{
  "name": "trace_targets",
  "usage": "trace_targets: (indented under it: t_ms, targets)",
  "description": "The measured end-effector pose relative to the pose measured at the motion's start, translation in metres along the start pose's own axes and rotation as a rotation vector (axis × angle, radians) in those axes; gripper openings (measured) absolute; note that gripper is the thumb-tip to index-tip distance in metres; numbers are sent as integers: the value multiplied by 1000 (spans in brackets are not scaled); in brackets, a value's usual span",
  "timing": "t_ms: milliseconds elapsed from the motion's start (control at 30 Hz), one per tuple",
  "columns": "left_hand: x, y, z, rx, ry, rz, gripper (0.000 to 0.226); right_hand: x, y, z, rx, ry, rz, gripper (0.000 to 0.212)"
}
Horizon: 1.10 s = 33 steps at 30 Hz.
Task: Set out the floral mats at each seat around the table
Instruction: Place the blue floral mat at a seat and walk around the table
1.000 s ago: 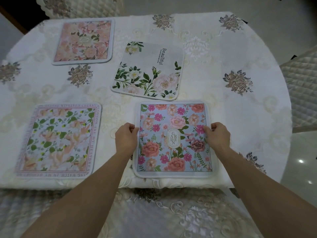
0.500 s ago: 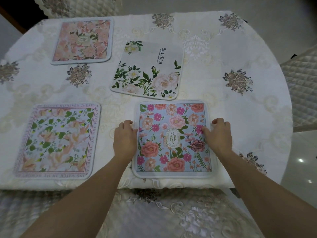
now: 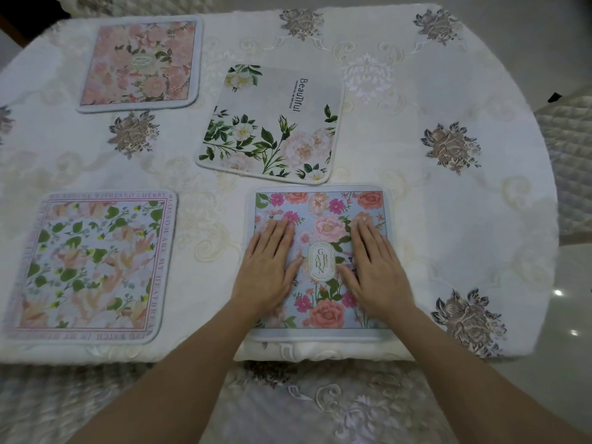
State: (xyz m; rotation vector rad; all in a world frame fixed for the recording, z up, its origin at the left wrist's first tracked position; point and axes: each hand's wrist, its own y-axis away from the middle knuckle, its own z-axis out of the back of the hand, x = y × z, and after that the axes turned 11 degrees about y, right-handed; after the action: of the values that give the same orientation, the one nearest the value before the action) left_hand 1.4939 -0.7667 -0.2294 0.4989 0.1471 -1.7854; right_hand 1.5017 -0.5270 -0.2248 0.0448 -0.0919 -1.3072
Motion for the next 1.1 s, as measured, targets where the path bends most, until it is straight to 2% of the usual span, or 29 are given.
trace_targets:
  t_ms: [133,300,367,533,700,900,1100]
  targets:
    - [-2,-1,1,3,23,23,66,2,-3,0,11,-41,-24,75]
    - [-12,-3,23,131,-18,67,70,-4,-10,18,119,-85,3,74]
    - [-20,-2,39,123,-18,75,69,-6,-10,35,125,-111,-6,68]
    - [-40,8,82,-85,-76,-80,65,-10,-2,84,28,-75,-74,60]
    - [-59,12,119,-190,-132,-154,63,-6,8,129,-70,3,-73,58]
    - [-89,16,140,-218,-128,-296,64,5,35,168,-211,14,-189,58]
    - [-136,19,140,-192,-104,-475,65,1,92,181,-235,26,-358,63]
